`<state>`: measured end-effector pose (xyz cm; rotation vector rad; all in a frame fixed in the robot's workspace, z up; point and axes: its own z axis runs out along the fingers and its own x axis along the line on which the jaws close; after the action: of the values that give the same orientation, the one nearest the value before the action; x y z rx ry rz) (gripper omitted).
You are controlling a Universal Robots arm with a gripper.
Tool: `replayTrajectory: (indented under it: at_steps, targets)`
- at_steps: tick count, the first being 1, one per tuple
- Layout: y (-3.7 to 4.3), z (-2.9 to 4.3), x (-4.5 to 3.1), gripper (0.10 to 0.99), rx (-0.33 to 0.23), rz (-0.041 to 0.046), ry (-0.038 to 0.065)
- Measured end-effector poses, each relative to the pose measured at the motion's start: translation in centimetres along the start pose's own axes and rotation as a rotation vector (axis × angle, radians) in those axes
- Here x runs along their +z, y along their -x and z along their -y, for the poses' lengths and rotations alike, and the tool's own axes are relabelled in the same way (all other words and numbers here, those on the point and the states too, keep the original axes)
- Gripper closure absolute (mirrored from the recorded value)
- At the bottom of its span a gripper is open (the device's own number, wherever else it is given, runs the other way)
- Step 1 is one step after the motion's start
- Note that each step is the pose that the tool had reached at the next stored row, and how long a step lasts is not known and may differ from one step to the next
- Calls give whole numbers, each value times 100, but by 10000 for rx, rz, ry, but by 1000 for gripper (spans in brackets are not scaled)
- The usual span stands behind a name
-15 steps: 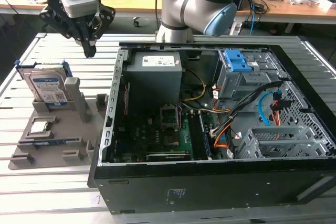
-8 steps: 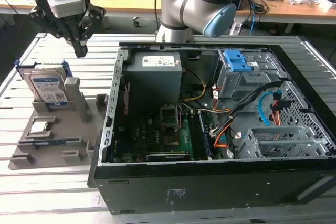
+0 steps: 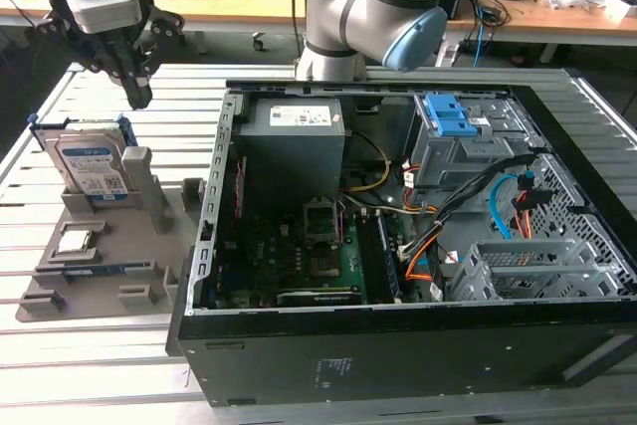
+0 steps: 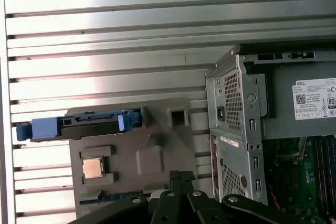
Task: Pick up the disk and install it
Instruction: 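Reach for the disk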
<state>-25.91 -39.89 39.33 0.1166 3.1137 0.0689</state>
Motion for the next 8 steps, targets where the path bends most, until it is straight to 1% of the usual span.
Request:
replayTrajectory:
  at_steps: [6,8]
  targets:
    - [-80,6,-2,980,-1,1,1]
    - [-126,9,-3,980,-1,0,0]
